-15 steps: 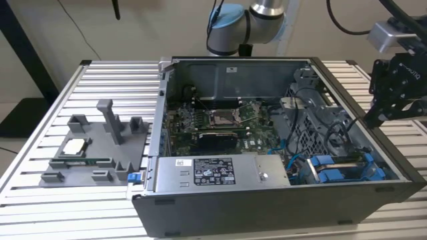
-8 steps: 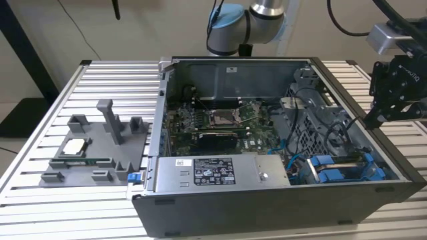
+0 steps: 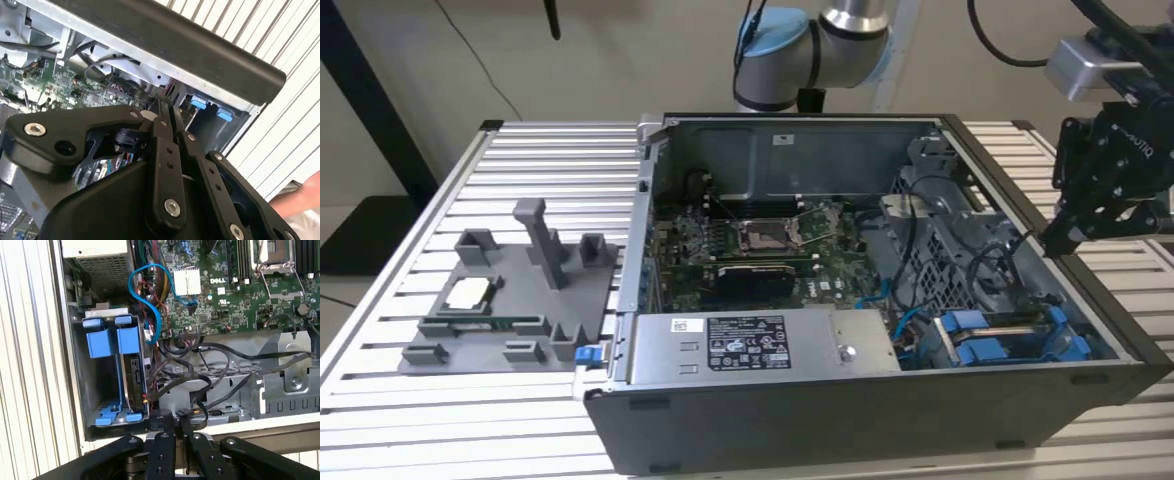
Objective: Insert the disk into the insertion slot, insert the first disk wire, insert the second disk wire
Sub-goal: 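Insert the second disk wire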
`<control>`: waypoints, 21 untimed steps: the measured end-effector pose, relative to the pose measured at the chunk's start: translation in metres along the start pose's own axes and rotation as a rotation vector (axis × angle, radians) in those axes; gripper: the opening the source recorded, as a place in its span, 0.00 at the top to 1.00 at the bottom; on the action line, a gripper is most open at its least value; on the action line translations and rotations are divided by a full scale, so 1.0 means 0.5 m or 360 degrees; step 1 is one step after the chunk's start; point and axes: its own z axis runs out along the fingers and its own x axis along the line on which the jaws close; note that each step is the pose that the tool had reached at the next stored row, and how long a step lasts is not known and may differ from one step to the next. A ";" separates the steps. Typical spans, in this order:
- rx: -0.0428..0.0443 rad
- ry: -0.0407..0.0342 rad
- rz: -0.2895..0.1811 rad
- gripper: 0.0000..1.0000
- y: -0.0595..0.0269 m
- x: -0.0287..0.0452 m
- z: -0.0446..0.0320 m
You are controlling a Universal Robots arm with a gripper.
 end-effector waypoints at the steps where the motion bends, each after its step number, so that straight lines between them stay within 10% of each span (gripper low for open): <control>1: 0.0000 0.0000 0.0000 0.84 0.009 0.002 -0.001; 13: 0.0002 0.0000 0.0000 0.84 0.106 0.016 -0.005; 21: 0.0002 0.0000 0.0000 0.84 0.115 0.018 -0.004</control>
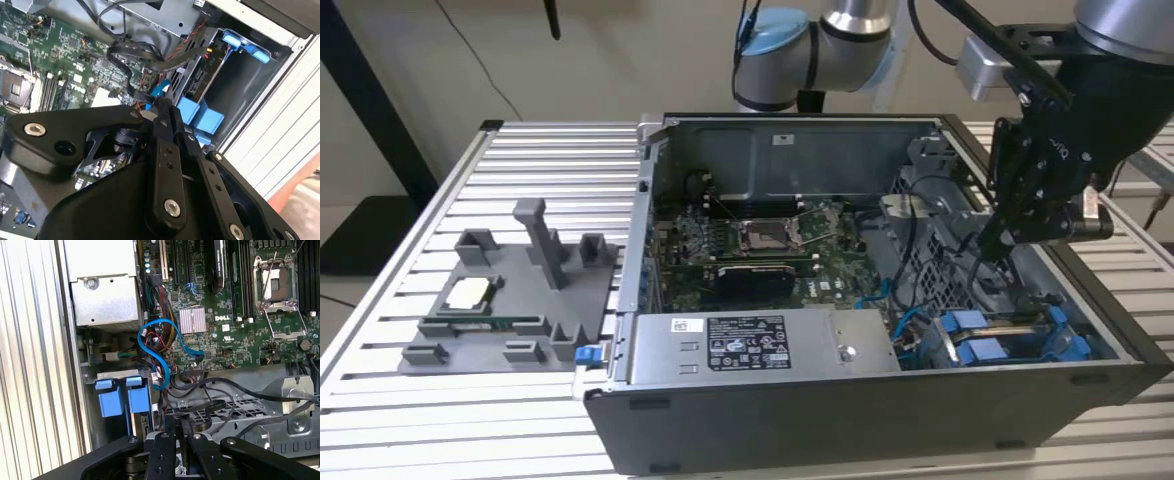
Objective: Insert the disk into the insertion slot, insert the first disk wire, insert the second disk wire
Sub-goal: 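Insert the second disk wire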
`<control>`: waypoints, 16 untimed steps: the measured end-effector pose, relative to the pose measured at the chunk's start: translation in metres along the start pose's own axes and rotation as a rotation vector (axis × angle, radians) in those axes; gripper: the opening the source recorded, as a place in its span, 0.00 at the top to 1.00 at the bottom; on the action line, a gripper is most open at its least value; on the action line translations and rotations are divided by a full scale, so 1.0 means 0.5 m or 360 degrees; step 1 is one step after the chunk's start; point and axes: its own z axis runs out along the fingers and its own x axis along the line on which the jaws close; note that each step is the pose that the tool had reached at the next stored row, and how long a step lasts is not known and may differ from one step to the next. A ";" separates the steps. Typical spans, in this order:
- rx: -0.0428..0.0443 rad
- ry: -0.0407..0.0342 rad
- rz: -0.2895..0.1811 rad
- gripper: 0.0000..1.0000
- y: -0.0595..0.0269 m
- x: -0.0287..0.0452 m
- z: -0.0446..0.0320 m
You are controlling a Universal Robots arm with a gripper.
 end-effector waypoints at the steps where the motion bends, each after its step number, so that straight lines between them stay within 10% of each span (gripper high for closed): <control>1: 0.0000 0.0000 0.0000 0.84 0.000 0.000 0.000; 16: 0.0000 0.0001 0.0000 0.84 0.004 0.001 0.008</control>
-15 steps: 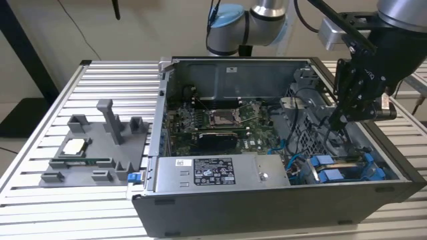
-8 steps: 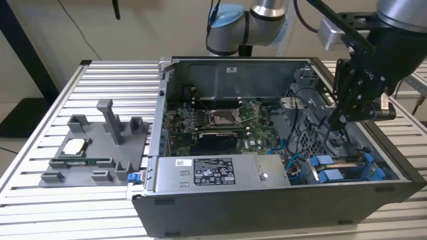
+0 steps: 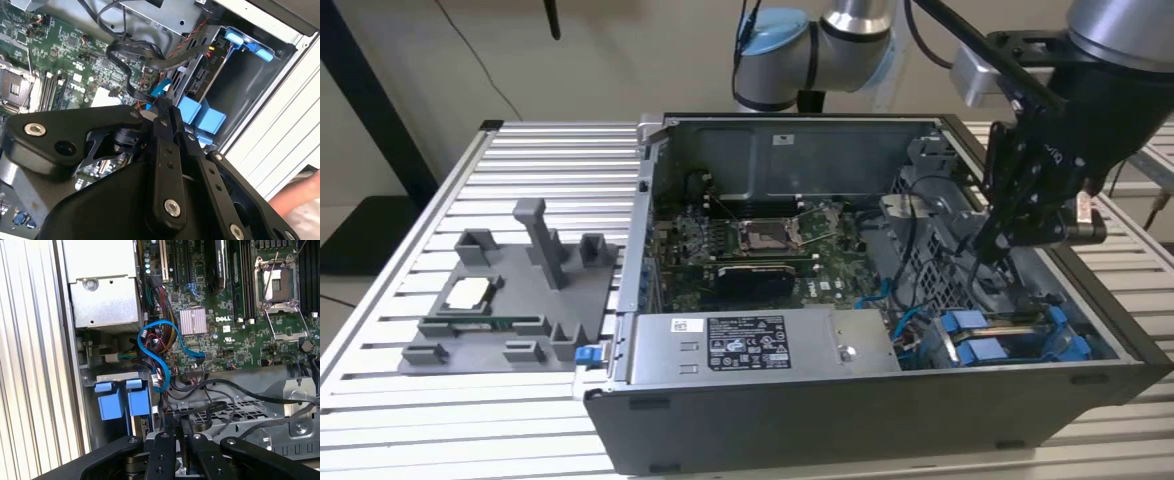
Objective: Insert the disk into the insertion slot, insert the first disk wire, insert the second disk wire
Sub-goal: 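Insert the second disk wire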
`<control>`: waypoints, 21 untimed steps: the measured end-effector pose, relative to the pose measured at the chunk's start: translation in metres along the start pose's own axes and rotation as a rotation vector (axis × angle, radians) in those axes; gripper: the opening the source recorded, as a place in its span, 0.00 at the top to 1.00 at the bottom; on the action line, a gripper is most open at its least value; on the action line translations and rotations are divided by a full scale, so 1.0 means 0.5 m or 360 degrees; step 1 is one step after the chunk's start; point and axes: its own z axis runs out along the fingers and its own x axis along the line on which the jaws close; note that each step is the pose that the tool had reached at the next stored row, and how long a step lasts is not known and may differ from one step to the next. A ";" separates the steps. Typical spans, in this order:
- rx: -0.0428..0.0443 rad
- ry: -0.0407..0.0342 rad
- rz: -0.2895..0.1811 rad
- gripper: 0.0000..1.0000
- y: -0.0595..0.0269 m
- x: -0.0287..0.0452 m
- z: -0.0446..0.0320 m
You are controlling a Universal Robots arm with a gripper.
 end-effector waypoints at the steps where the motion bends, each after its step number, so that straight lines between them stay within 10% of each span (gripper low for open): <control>1: 0.0000 0.0000 0.0000 0.84 0.000 0.000 0.001; 21: 0.0001 0.0003 0.0000 0.84 0.001 0.002 0.011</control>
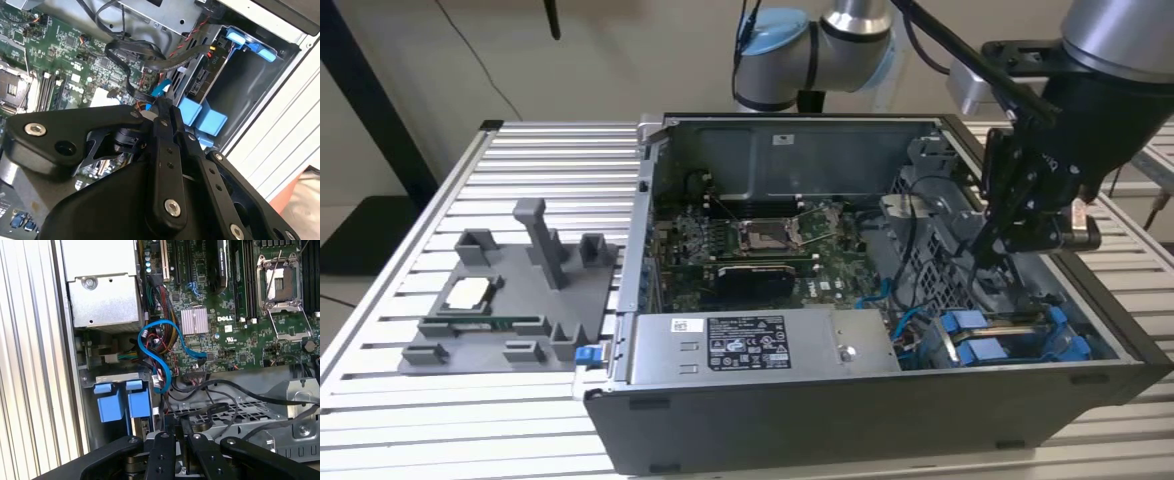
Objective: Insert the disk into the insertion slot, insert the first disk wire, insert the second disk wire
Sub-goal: 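Insert the second disk wire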
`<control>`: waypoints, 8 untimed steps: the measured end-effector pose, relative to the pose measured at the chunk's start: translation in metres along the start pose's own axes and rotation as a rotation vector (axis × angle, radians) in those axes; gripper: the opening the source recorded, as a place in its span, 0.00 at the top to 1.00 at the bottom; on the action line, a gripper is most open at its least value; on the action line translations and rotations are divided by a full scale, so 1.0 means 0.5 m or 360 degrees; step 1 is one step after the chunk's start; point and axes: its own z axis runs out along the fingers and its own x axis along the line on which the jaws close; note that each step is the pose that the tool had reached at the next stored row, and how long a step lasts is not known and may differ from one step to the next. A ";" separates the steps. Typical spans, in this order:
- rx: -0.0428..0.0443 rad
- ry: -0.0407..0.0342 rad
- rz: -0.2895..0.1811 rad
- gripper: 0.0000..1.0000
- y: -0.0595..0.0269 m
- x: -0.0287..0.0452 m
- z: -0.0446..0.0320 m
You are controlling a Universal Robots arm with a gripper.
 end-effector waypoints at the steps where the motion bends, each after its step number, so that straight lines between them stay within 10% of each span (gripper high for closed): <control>1: 0.0000 0.0001 0.0000 0.84 0.000 0.000 0.001; 8: 0.0000 0.0001 0.0000 0.84 0.000 0.001 0.005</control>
